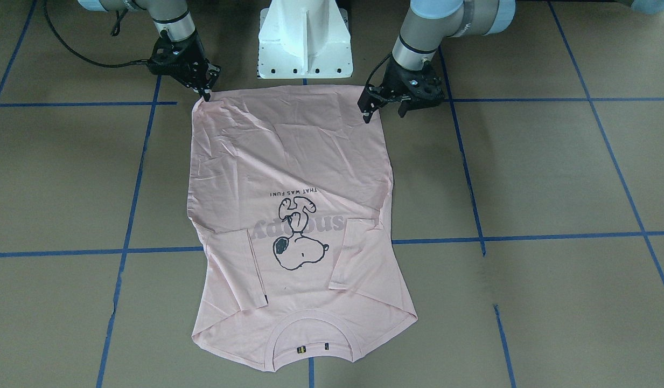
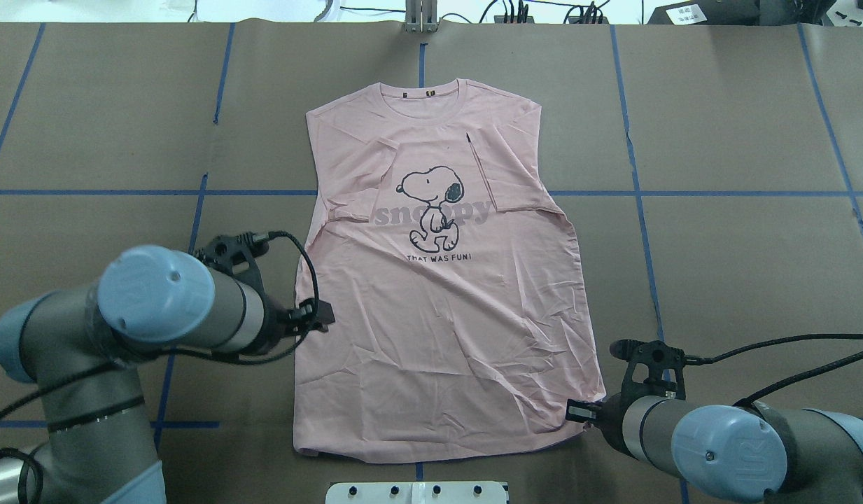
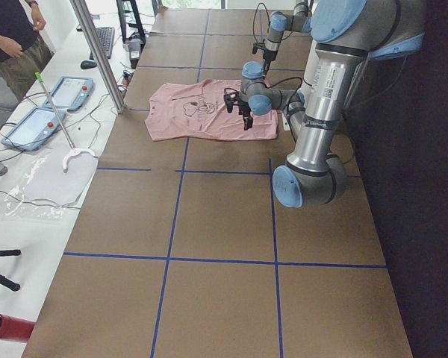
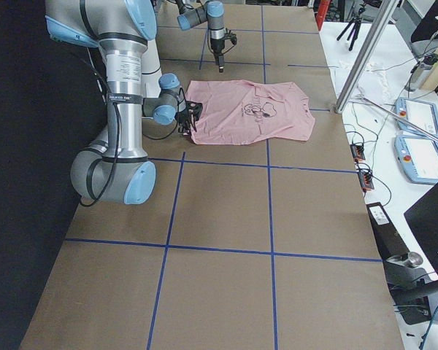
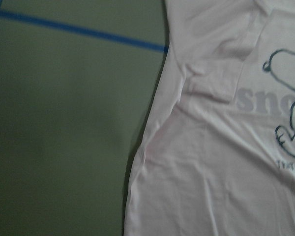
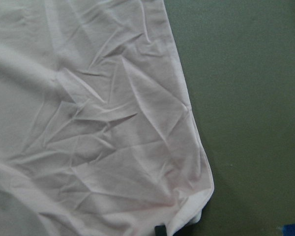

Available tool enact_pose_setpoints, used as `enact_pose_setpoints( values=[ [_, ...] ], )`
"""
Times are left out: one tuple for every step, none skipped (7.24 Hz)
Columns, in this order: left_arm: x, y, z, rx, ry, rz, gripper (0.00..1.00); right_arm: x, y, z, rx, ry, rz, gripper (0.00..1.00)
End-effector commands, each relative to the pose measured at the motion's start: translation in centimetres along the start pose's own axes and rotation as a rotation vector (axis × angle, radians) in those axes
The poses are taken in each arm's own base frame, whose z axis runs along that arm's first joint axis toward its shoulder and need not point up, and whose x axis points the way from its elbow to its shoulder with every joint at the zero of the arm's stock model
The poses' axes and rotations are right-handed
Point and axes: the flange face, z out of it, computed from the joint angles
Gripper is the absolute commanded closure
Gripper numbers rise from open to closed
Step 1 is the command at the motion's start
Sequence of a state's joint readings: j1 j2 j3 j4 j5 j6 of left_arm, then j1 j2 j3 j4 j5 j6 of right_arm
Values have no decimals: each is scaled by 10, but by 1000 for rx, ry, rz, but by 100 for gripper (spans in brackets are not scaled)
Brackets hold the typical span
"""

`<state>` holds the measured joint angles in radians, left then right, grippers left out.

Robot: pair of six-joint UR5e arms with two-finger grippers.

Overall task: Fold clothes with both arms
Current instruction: 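Move both grippers down to the hem corners nearest the robot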

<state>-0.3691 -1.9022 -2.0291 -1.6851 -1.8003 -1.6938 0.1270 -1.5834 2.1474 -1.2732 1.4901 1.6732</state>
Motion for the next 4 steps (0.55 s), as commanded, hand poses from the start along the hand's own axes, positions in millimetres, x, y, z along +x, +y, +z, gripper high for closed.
enact_pose_setpoints(
  values=[
    [-10,72,26,-10,-88,-132,8,-12,-6,-4,7,-25,10,100],
    [-13,78,34,-8,-105,-146,9,-16,-5,-4,7,-31,9,100],
    [-17,86,49,11,-127,-154,10,-16,-5,-4,7,-31,9,100],
    [-22,98,71,8,-163,-143,10,-16,-5,-4,7,-31,9,100]
  ],
)
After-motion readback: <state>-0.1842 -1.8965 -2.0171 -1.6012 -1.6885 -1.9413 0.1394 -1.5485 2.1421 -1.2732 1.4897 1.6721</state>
